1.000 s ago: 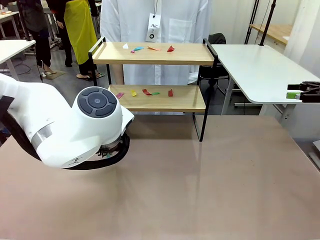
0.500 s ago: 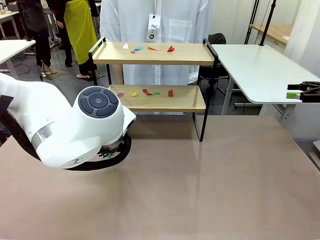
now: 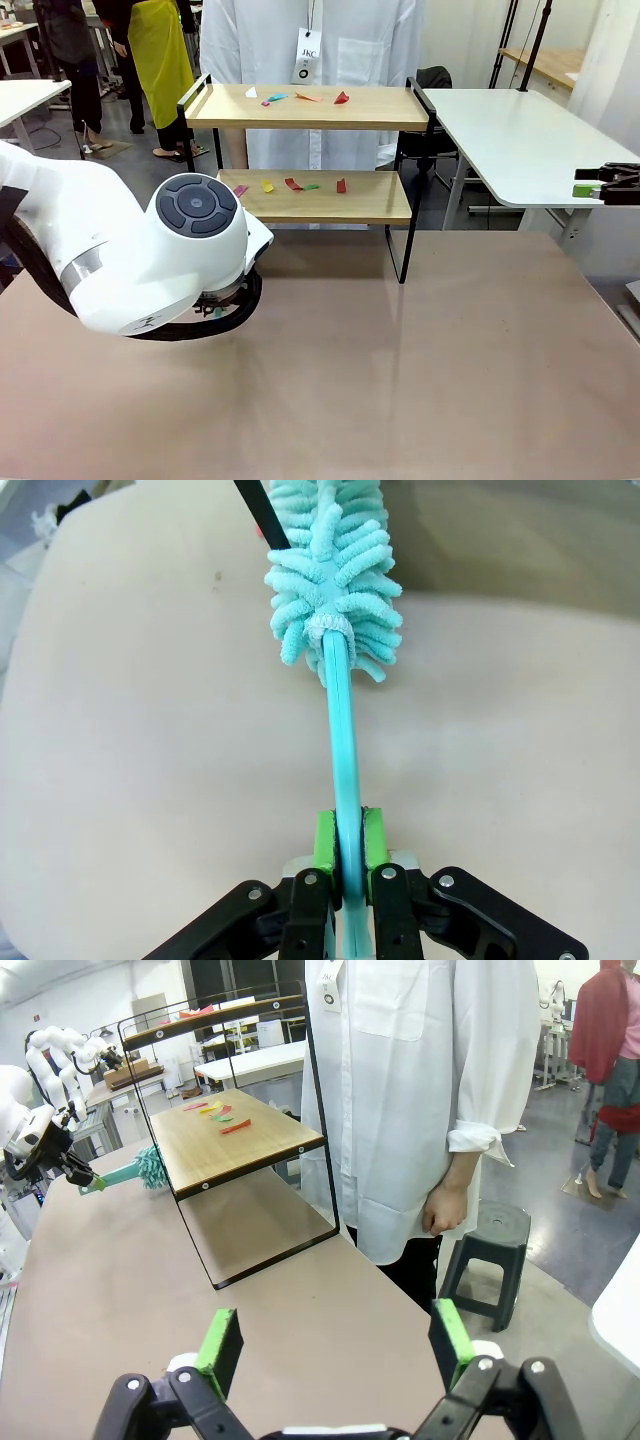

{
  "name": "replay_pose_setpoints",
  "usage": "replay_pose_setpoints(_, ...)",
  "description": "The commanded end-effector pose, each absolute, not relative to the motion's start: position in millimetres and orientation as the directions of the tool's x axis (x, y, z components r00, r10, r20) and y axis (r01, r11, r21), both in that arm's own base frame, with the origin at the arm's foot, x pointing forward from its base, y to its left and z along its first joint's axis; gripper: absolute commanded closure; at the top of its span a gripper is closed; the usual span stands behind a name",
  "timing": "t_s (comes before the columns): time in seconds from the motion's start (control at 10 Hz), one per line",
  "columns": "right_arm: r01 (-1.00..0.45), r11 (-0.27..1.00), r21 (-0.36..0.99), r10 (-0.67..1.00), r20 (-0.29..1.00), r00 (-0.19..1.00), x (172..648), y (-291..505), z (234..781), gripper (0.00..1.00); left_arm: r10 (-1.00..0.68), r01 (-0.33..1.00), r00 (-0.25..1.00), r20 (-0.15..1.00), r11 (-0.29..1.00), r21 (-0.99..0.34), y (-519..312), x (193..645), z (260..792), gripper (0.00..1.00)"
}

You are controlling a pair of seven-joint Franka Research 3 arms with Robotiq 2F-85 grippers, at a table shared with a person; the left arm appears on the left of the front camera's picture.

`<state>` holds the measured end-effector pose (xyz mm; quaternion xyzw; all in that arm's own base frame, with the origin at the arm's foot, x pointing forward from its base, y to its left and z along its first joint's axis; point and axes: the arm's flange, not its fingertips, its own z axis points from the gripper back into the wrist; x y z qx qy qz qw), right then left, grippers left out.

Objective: Clean the shelf.
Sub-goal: Clean the specific section of the Shelf indicated by the human with the Duster.

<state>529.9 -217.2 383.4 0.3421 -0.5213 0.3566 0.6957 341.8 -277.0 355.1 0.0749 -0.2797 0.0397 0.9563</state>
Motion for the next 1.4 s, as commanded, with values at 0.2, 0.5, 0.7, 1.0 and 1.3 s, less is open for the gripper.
replay_pose_setpoints(0.2,-0.853,0.512,0.100,0.141,0.970,0.199,531,-215,385,0.00,-0.139,0.060,0.813,0.565,0.986,0.156,-241,331,367,0.87)
replay_pose_setpoints(0.5,-0.853,0.512,0.100,0.141,0.970,0.199,531,-215,385,0.00,-0.168,0.145,0.814,0.556,0.986,0.086,-221,324,374,0.87)
replay_pose_setpoints(0.7,-0.853,0.512,0.100,0.141,0.970,0.199,531,-215,385,0.00,-0.227,0.217,0.794,0.564,0.972,0.087,-208,321,374,0.87)
replay_pose_setpoints(1.0,-0.853,0.512,0.100,0.141,0.970,0.199,531,-215,385,0.00,-0.333,0.348,0.755,0.564,0.934,0.085,-186,315,382,0.87)
replay_pose_setpoints(1.3,-0.853,0.512,0.100,0.141,0.970,0.199,531,-215,385,0.00,-0.471,0.470,0.714,0.518,0.871,0.145,-178,310,384,0.87)
